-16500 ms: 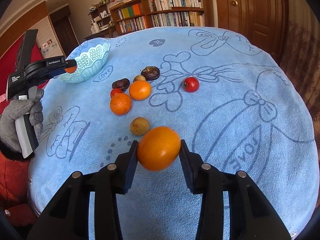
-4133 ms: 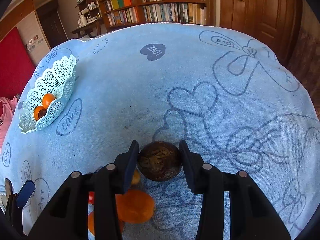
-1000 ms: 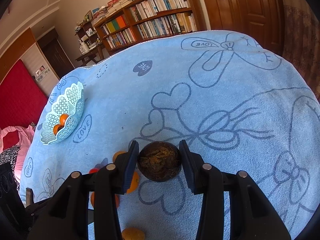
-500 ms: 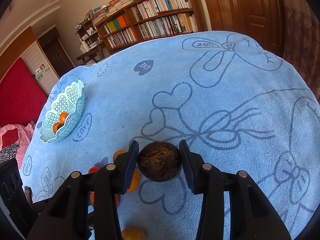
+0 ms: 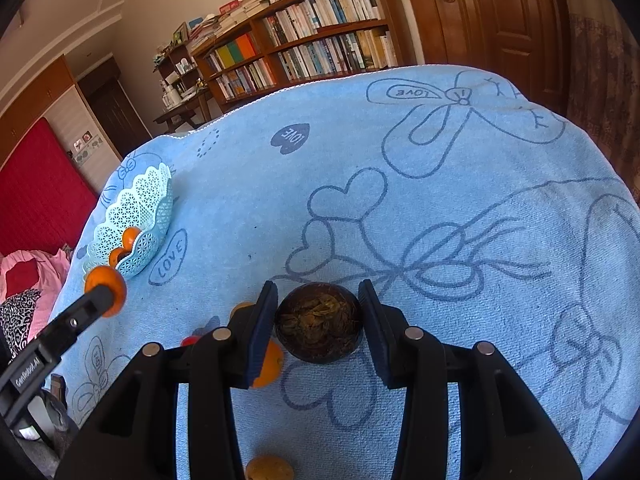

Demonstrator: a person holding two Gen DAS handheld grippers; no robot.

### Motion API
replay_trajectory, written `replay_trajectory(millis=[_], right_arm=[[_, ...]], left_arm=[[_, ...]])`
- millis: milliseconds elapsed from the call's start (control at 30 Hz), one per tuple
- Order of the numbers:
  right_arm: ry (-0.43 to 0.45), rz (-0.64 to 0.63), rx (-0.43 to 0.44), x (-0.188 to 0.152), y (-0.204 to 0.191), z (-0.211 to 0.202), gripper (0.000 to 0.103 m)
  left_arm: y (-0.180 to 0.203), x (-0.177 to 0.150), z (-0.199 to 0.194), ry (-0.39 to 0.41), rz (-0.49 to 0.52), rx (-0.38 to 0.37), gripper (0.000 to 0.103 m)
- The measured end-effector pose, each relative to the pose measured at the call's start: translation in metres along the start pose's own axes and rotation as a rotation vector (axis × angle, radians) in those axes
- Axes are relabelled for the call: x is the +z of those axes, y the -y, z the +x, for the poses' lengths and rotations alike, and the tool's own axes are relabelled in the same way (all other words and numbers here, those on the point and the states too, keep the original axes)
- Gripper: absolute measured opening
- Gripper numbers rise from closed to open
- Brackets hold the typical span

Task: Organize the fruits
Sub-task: 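Grasp the large orange with the left tool, carry it into the basket, open, then carry the dark brown fruit into the basket and open the right tool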

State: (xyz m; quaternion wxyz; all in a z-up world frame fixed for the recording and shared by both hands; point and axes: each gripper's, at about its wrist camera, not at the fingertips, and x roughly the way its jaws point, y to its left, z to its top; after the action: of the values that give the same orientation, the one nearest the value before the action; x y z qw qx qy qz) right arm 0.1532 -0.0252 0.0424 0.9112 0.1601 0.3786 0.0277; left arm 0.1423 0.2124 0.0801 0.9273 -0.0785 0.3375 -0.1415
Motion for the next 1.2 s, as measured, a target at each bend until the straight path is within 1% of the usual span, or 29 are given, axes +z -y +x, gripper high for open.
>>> replay_trajectory(millis=[167, 367, 500, 533, 567, 600, 633, 700, 767, 867, 967, 1100, 1200], right_arm=[[-0.009, -0.004, -0.001, -0.001, -0.002, 0.003, 0.042], [-0.015, -0.008, -0.001, -0.002, -0.003, 0.006, 0.042], [-0.018, -0.008, 0.0, -0.003, -0.004, 0.008, 0.042], [-0.018, -0.009, 0.001, -0.003, -0.005, 0.008, 0.042], [-0.018, -0.011, 0.001, -0.004, -0.005, 0.008, 0.042], [-0.018, -0.012, 0.001, -0.004, -0.006, 0.008, 0.042], [-0.017, -0.013, 0.002, -0.005, -0.006, 0.009, 0.042], [-0.016, -0.017, 0.003, -0.005, -0.008, 0.009, 0.042], [-0.016, -0.023, 0.006, -0.004, -0.011, 0.009, 0.042], [-0.024, -0.032, 0.022, 0.0, -0.017, 0.01, 0.042], [-0.029, -0.046, 0.041, 0.009, -0.029, 0.011, 0.042], [-0.011, -0.11, 0.057, 0.025, -0.059, 0.01, 0.042], [-0.01, -0.146, 0.092, 0.035, -0.083, 0.012, 0.042]], left_arm=[[-0.027, 0.025, 0.0, 0.089, -0.051, 0.111, 0.039], [-0.056, 0.042, 0.01, 0.112, -0.107, 0.202, 0.039], [-0.07, 0.045, 0.013, 0.13, -0.142, 0.265, 0.039], [-0.073, 0.044, 0.013, 0.136, -0.151, 0.273, 0.041], [-0.074, 0.044, 0.011, 0.145, -0.157, 0.276, 0.049], [-0.075, 0.043, 0.01, 0.156, -0.159, 0.281, 0.054], [-0.074, 0.043, 0.008, 0.168, -0.156, 0.287, 0.061], [-0.069, 0.041, 0.002, 0.192, -0.145, 0.295, 0.065], [-0.066, 0.039, -0.006, 0.214, -0.136, 0.296, 0.074], [-0.062, 0.034, -0.016, 0.237, -0.133, 0.292, 0.081], [-0.06, 0.026, -0.023, 0.235, -0.143, 0.286, 0.086], [-0.059, 0.011, -0.033, 0.236, -0.175, 0.298, 0.088], [-0.054, -0.001, -0.036, 0.233, -0.167, 0.307, 0.088]])
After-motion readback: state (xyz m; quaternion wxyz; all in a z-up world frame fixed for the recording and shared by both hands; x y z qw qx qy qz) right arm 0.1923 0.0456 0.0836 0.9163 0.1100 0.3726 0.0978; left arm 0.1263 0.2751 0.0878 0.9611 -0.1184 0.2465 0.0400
